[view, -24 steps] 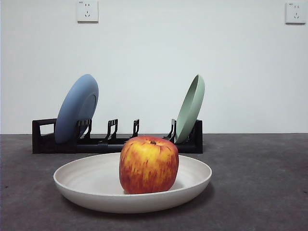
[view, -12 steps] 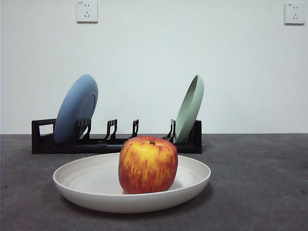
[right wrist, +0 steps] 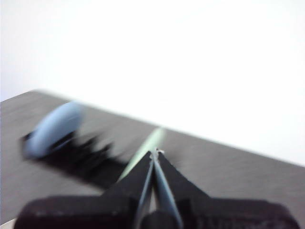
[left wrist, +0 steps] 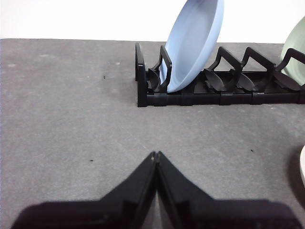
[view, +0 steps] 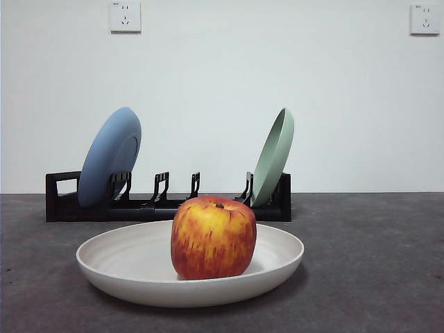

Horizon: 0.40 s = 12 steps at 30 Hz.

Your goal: Take the yellow plate from the plate rack,put the plate on the table,take the apple from the table,put the apple in the plate

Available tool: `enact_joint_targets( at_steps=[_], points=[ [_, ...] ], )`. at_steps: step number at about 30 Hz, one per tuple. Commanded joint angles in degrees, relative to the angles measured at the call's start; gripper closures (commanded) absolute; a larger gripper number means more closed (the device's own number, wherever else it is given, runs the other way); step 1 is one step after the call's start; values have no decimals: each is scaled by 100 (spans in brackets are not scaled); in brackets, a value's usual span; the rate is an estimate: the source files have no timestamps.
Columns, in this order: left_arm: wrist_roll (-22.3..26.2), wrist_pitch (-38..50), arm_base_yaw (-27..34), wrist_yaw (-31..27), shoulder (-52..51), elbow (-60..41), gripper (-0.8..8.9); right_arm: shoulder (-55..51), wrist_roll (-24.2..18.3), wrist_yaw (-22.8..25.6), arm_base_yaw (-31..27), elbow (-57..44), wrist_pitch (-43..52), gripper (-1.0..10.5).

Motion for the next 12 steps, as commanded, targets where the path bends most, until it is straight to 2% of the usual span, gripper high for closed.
enact_joint_targets(
  at_steps=[1,6,12],
  points=[
    [-35,42,15,26,0,-61,816,-546,-33,219,-442,-1137,734,946],
    [-35,42,15,24,2,-61,817,-1451,85,374,-678,-2863,1928,946],
    [-35,42,15,24,2,-61,816,-2323,560,776,-678,-4566,2874,946]
  ],
)
